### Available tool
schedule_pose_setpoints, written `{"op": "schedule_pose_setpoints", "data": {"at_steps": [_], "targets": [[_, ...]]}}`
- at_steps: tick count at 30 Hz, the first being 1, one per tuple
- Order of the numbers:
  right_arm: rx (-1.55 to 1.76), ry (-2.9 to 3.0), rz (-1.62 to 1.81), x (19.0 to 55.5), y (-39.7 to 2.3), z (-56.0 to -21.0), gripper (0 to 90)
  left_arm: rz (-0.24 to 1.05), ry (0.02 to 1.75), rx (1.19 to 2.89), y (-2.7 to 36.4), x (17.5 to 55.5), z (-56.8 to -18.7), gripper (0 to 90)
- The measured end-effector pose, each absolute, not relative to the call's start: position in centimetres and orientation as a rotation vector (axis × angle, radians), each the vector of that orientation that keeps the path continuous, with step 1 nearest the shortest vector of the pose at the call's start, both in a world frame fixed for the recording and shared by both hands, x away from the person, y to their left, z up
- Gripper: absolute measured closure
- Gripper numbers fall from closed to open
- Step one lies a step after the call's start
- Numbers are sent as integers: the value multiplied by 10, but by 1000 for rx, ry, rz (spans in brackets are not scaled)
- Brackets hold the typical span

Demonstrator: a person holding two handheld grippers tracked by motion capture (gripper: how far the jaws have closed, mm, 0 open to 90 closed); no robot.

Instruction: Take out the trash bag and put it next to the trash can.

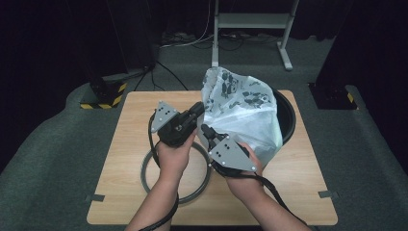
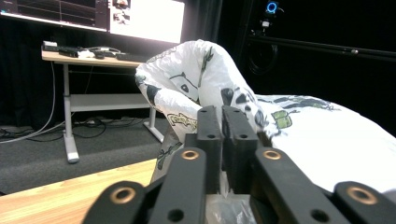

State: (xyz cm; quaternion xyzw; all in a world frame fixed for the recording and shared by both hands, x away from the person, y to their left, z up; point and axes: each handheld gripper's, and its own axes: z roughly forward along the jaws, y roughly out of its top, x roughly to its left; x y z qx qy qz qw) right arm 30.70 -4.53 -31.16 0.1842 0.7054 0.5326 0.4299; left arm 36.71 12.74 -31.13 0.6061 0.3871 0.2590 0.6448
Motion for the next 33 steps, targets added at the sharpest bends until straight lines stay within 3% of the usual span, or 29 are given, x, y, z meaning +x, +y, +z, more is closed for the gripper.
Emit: {"op": "schedule_pose_setpoints", "data": {"at_steps": [3, 11, 15, 20, 24, 33], "targets": [[446, 1759, 1313, 306, -44, -315, 900, 577, 867, 1358, 130, 365, -308, 803], [434, 1759, 1300, 306, -43, -316, 900, 587, 826, 1374, 132, 365, -286, 445], [423, 1754, 1301, 305, -43, -317, 900, 600, 855, 1456, 124, 368, -281, 392], [415, 1756, 1289, 305, -43, -318, 900, 448, 934, 1517, 122, 384, -282, 333], [402, 1759, 1289, 304, -43, -319, 900, 367, 968, 1524, 123, 393, -281, 351], [396, 1750, 1294, 301, -45, -319, 900, 267, 980, 1558, 125, 407, -288, 694]]}}
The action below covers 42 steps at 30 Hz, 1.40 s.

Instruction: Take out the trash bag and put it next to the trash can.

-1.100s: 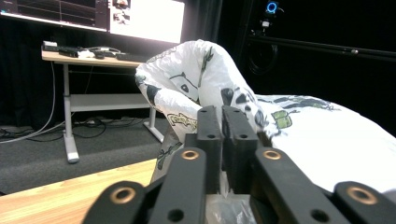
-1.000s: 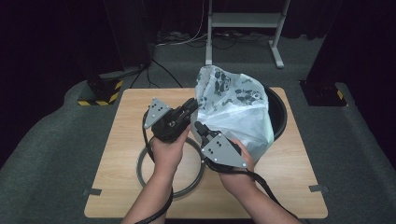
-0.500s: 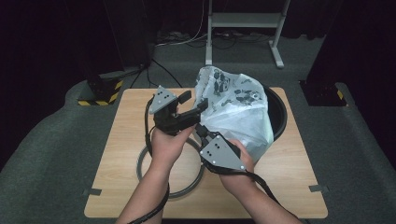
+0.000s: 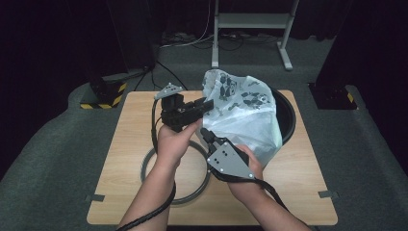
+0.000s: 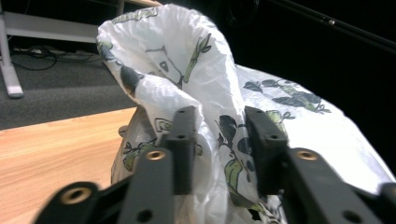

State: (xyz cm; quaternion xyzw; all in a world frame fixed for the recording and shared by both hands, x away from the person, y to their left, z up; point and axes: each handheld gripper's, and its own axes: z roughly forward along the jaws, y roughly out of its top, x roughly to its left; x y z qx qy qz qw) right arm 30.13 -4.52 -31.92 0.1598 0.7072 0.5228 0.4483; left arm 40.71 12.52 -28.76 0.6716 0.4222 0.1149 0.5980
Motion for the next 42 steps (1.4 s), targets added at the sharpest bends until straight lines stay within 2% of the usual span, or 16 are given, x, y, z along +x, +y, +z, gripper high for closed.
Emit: {"op": "schedule_pose_setpoints", "data": {"at_steps": [5, 7, 9, 21, 29, 42], "targets": [[399, 1733, 1300, 300, -48, -316, 900, 311, 962, 1572, 121, 404, -289, 854], [416, 1731, 1309, 300, -49, -315, 900, 332, 957, 1576, 119, 403, -289, 883], [425, 1728, 1315, 300, -51, -314, 890, 353, 954, 1569, 118, 401, -289, 890], [556, 1661, 1443, 292, -86, -285, 681, 459, 925, 1521, 118, 392, -285, 896], [640, 1620, 1464, 291, -124, -275, 622, 488, 912, 1483, 117, 391, -283, 896], [773, 1589, 1382, 294, -182, -287, 566, 565, 856, 1411, 112, 386, -271, 898]]}}
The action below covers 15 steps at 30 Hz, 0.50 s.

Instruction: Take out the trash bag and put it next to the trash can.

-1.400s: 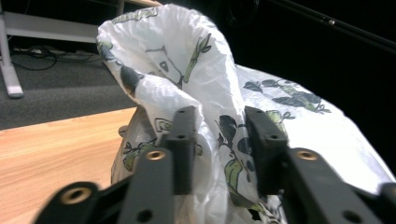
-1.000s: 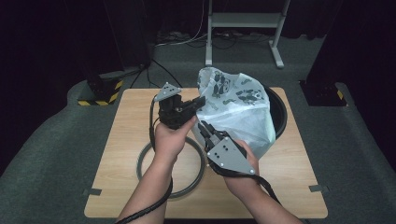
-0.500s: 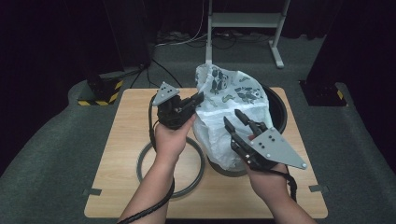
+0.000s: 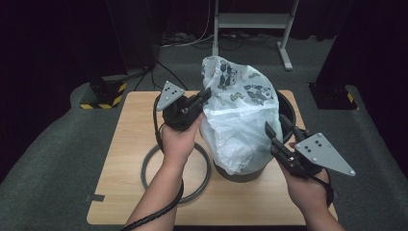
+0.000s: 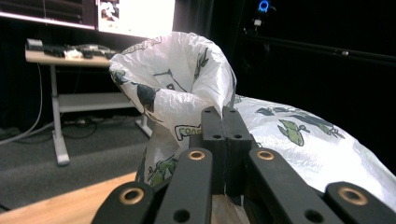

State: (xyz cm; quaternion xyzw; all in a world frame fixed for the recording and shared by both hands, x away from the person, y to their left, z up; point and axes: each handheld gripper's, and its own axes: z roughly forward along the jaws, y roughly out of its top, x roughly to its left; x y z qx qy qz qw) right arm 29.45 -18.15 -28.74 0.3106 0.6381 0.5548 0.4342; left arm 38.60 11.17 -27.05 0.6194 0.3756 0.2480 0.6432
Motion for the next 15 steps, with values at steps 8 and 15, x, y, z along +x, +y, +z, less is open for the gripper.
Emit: {"op": "schedule_pose_setpoints", "data": {"at_steps": [8, 15], "targets": [[854, 1560, 1318, 295, -216, -299, 554, 589, 832, 1377, 114, 383, -263, 898], [900, 1543, 1245, 295, -234, -312, 551, 604, 813, 1350, 114, 380, -257, 898]]}}
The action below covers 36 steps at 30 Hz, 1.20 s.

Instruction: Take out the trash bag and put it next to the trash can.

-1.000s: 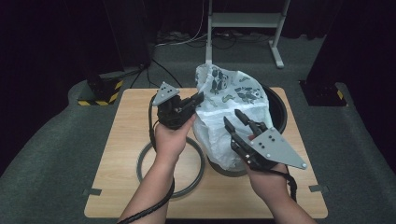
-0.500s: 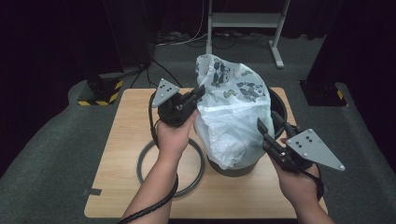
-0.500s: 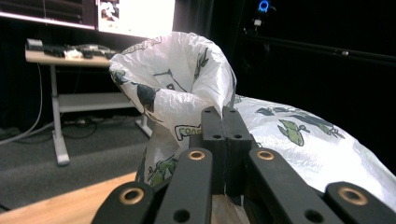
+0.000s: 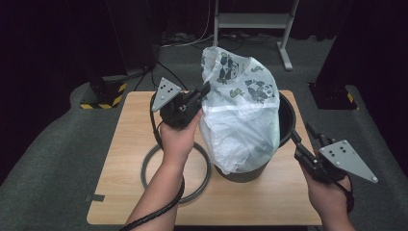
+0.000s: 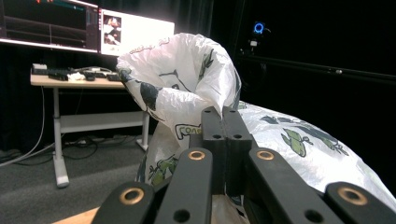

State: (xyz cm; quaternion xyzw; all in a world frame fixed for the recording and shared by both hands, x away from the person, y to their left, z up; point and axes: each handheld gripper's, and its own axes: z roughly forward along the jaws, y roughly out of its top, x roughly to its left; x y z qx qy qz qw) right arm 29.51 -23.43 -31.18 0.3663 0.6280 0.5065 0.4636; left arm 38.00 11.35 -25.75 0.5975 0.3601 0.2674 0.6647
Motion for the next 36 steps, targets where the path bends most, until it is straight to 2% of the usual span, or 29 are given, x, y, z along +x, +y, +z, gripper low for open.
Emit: {"op": "schedule_pose_setpoints", "data": {"at_steps": [25, 36], "targets": [[1021, 1609, 1068, 311, -255, -387, 552, 646, 749, 1306, 114, 372, -246, 898], [1059, 1701, 1055, 325, -257, -426, 513, 664, 710, 1285, 110, 369, -235, 899]]}}
